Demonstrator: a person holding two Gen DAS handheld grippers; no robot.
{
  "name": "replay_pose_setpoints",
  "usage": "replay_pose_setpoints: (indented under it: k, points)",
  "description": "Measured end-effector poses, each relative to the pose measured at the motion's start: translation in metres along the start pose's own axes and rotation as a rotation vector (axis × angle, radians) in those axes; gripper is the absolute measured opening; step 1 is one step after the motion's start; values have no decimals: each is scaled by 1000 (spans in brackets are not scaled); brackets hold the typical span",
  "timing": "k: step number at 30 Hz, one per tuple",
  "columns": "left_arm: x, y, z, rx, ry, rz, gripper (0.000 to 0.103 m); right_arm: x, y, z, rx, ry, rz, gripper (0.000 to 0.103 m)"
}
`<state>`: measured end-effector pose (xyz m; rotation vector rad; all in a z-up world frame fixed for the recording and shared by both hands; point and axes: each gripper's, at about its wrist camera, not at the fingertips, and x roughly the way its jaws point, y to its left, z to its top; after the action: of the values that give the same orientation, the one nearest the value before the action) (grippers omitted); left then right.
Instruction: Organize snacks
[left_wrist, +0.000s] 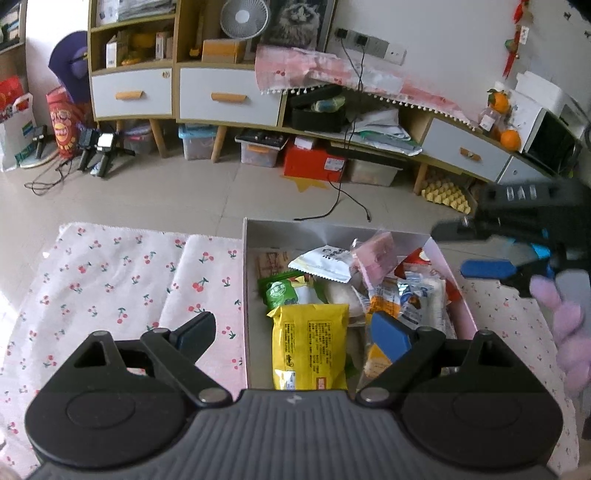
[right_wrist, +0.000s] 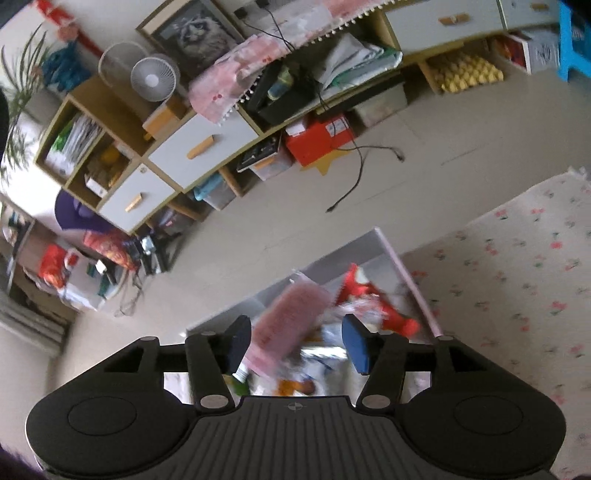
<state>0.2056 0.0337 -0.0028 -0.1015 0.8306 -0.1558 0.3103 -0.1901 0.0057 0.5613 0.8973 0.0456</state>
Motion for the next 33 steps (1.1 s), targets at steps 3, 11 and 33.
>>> replay_pose_setpoints:
  k: [3,11,33]
  points:
    - [-10,-6,-4,41,-5,18,90,-10,-8,-9,-52,6,-35,64]
    - [-39,-12,-24,88,9,67,93,-51,-31,-47,-125,12,-62,75]
    - [-98,-37,-95,53,-18,133,102,-161,-27,-169,-439,-123,-107,95]
